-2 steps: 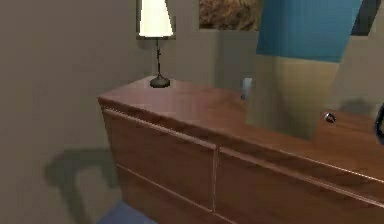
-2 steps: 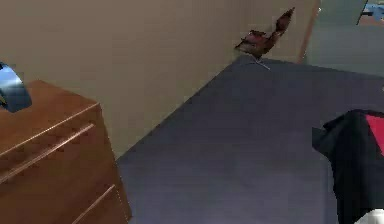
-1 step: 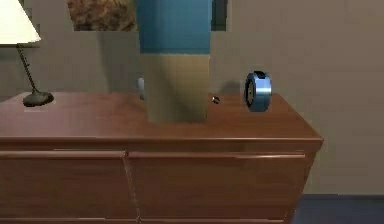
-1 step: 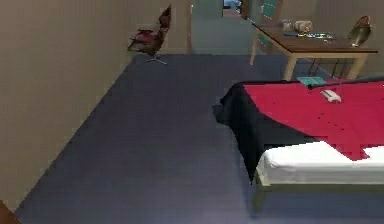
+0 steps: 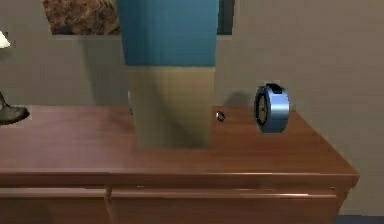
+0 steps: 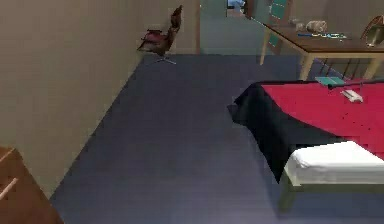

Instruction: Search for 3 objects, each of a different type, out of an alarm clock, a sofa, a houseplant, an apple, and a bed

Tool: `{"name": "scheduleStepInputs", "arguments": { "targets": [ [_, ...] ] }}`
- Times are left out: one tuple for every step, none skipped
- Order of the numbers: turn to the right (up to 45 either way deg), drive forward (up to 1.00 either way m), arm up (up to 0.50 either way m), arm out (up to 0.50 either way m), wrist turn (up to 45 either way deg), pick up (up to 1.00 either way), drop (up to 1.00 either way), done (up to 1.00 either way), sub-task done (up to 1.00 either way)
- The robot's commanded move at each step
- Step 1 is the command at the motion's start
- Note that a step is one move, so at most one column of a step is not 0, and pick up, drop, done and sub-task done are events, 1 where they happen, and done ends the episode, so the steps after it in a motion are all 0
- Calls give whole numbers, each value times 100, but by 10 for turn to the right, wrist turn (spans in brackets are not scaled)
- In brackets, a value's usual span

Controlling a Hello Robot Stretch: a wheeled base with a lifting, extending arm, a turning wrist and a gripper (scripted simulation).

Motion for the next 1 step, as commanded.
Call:
{"name": "scheduleStepInputs", "arguments": {
  "targets": [
    [210,0,0,0,0,0,0,0,0]
  ]
}}
